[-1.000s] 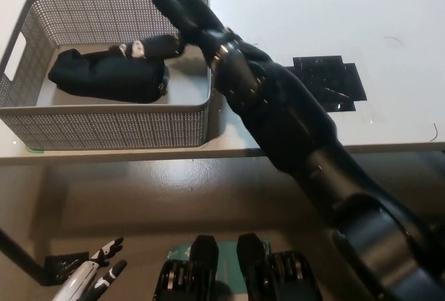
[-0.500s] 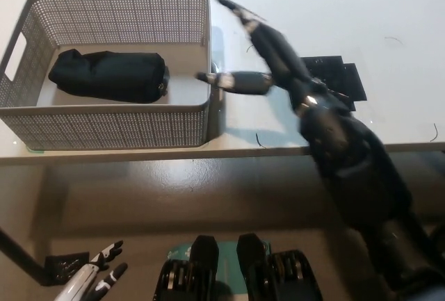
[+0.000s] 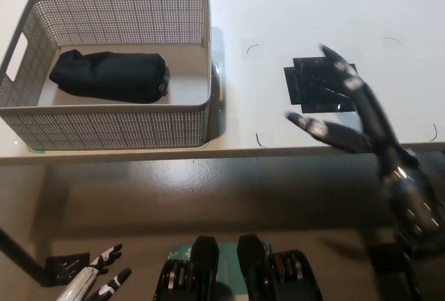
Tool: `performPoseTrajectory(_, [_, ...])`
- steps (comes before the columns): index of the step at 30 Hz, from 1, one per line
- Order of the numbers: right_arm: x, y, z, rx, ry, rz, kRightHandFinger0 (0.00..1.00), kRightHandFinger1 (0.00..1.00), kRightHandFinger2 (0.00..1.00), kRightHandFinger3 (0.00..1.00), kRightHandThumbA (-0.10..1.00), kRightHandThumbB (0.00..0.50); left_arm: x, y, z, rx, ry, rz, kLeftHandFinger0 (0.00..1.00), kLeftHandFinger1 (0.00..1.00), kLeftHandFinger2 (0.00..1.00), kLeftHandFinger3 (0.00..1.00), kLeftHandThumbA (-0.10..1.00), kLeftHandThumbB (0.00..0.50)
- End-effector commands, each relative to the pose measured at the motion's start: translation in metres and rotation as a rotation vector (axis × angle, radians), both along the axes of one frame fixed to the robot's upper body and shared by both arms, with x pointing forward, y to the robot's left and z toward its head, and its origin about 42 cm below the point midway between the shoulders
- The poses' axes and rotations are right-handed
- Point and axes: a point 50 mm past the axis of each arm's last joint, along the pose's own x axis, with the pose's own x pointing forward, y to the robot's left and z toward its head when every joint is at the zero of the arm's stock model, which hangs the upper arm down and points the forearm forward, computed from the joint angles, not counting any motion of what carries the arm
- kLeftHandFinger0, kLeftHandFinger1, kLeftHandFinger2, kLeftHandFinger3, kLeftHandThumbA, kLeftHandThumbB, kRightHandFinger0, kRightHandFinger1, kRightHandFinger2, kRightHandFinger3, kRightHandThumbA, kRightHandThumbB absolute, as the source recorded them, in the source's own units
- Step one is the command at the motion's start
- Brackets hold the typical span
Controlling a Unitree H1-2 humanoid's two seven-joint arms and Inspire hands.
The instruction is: Use the right hand to pick up the pencil case on the right hand side and put it into a grey container on the left side
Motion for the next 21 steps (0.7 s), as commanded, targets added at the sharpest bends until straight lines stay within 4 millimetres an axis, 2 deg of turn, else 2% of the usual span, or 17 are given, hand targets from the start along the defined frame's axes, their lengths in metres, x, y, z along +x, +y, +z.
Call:
performPoseTrajectory(1, [-0.060, -0.064, -0.001, 0.403, -0.082, 0.014, 1.00, 1.00, 1.00, 1.00, 1.00, 0.378, 0.008, 0.015, 0.016, 0.025, -0.079, 0.007, 1.00, 0.99, 0.99, 1.00, 0.93, 0.212])
performPoseTrajectory(3, [-0.063, -0.072, -0.035, 0.415, -0.002, -0.008, 1.00, 1.00, 1.00, 1.00, 1.00, 0.334, 0.012, 0.015, 0.018, 0.027, -0.084, 0.010, 1.00, 0.99, 0.99, 1.00, 0.94, 0.210])
performPoseTrajectory(4, [-0.063, -0.072, -0.040, 0.414, 0.010, -0.010, 1.00, 1.00, 1.00, 1.00, 1.00, 0.276, 0.013, 0.015, 0.018, 0.028, -0.086, 0.010, 1.00, 0.99, 0.99, 1.00, 0.94, 0.209])
performPoseTrajectory(5, [-0.066, -0.073, -0.052, 0.411, 0.048, -0.025, 1.00, 1.00, 1.00, 1.00, 1.00, 0.324, 0.013, 0.016, 0.019, 0.028, -0.089, 0.013, 1.00, 0.99, 0.99, 1.00, 0.94, 0.207])
performPoseTrajectory(7, [-0.067, -0.074, -0.073, 0.404, 0.092, -0.023, 1.00, 1.00, 1.00, 1.00, 1.00, 0.304, 0.018, 0.015, 0.021, 0.031, -0.114, 0.015, 1.00, 0.97, 0.97, 1.00, 0.93, 0.191])
performPoseTrajectory(9, [-0.073, -0.077, -0.101, 0.404, 0.169, -0.034, 1.00, 1.00, 1.00, 1.00, 1.00, 0.245, 0.019, 0.016, 0.022, 0.026, -0.113, 0.025, 1.00, 0.97, 0.97, 1.00, 0.94, 0.206])
performPoseTrajectory(12, [-0.075, -0.079, -0.120, 0.403, 0.227, -0.048, 1.00, 1.00, 1.00, 1.00, 1.00, 0.239, 0.020, 0.015, 0.022, 0.026, -0.117, 0.042, 1.00, 0.99, 0.99, 1.00, 0.98, 0.224])
performPoseTrajectory(14, [-0.080, -0.082, -0.141, 0.390, 0.285, -0.053, 1.00, 1.00, 1.00, 1.00, 1.00, 0.218, 0.019, 0.017, 0.025, -0.034, -0.153, 0.076, 1.00, 1.00, 1.00, 1.00, 0.97, 0.249])
performPoseTrajectory(15, [-0.079, -0.082, -0.142, 0.389, 0.287, -0.053, 1.00, 1.00, 1.00, 1.00, 1.00, 0.218, 0.020, 0.017, 0.026, -0.041, -0.156, 0.080, 1.00, 1.00, 1.00, 1.00, 0.96, 0.249])
performPoseTrajectory(17, [-0.083, -0.084, -0.159, 0.360, 0.334, -0.066, 1.00, 1.00, 1.00, 1.00, 1.00, 0.236, 0.018, 0.021, 0.033, -0.080, -0.185, 0.111, 1.00, 1.00, 1.00, 1.00, 0.94, 0.227])
performPoseTrajectory(18, [-0.084, -0.085, -0.166, 0.350, 0.351, -0.061, 1.00, 1.00, 1.00, 1.00, 1.00, 0.218, 0.018, 0.024, 0.036, -0.126, -0.187, 0.141, 1.00, 1.00, 1.00, 1.00, 0.90, 0.223])
performPoseTrajectory(19, [-0.086, -0.087, -0.172, 0.347, 0.366, -0.057, 1.00, 1.00, 1.00, 1.00, 1.00, 0.203, 0.018, 0.028, 0.039, -0.135, -0.198, 0.148, 1.00, 1.00, 1.00, 1.00, 0.92, 0.217])
performPoseTrajectory(21, [-0.087, -0.089, -0.178, 0.340, 0.381, -0.060, 1.00, 1.00, 1.00, 1.00, 1.00, 0.221, 0.017, 0.033, 0.040, -0.134, -0.218, 0.160, 1.00, 1.00, 1.00, 1.00, 0.93, 0.228])
